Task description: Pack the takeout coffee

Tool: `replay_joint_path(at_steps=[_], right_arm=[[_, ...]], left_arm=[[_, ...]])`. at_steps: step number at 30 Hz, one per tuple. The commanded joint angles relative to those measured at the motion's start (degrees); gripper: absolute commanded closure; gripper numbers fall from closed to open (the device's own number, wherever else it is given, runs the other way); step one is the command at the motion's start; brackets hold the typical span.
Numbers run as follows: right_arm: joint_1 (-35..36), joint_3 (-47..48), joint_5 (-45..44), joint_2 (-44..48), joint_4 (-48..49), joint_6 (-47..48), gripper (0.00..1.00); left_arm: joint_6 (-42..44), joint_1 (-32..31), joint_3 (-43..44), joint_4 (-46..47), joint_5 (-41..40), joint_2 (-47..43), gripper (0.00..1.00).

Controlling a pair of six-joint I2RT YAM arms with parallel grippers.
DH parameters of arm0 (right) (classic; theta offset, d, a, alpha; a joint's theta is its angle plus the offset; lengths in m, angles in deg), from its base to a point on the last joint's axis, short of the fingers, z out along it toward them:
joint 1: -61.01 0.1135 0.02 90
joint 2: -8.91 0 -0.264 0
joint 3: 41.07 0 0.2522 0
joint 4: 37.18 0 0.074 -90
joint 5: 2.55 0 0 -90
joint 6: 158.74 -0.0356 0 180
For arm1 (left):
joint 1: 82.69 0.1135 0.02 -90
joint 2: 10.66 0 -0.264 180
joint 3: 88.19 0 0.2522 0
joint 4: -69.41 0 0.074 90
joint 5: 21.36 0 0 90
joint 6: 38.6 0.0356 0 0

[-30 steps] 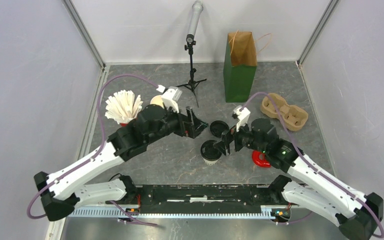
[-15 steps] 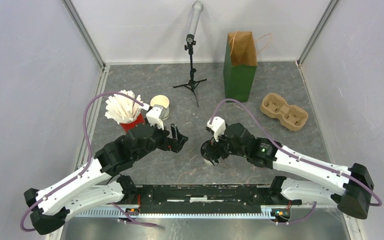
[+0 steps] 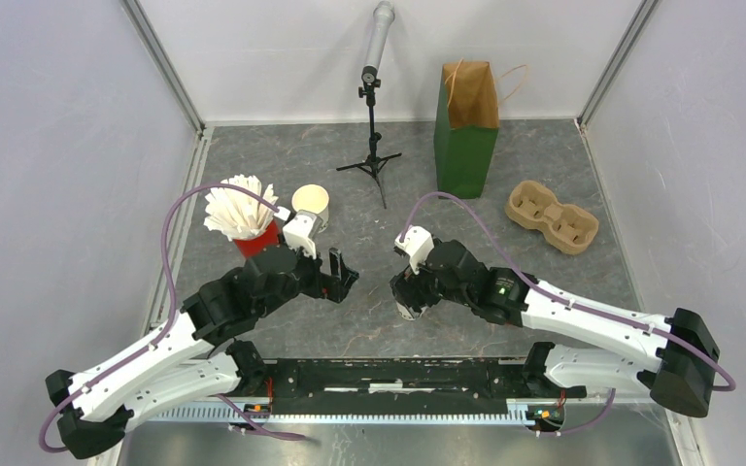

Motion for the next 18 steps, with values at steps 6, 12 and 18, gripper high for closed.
replay_joint_path(at_steps=[6, 12, 18], right_arm=[[1.29, 4.47, -2.56, 2.66, -1.67, -1.58, 0.02], [1.29, 4.06, -2.98, 1.94, -2.69, -1.31, 0.02], [1.29, 2.09, -1.76, -0.02, -1.5, -1.65, 0.03]], left_arm=[[4.13, 0.27, 0.41, -0.76, -0.65, -1.48, 0.0], [4.92, 0.28, 1.3, -2.73, -0.03, -1.7, 0.0], [5.16, 0.34, 1.19, -3.36, -0.06, -2.36, 0.0]])
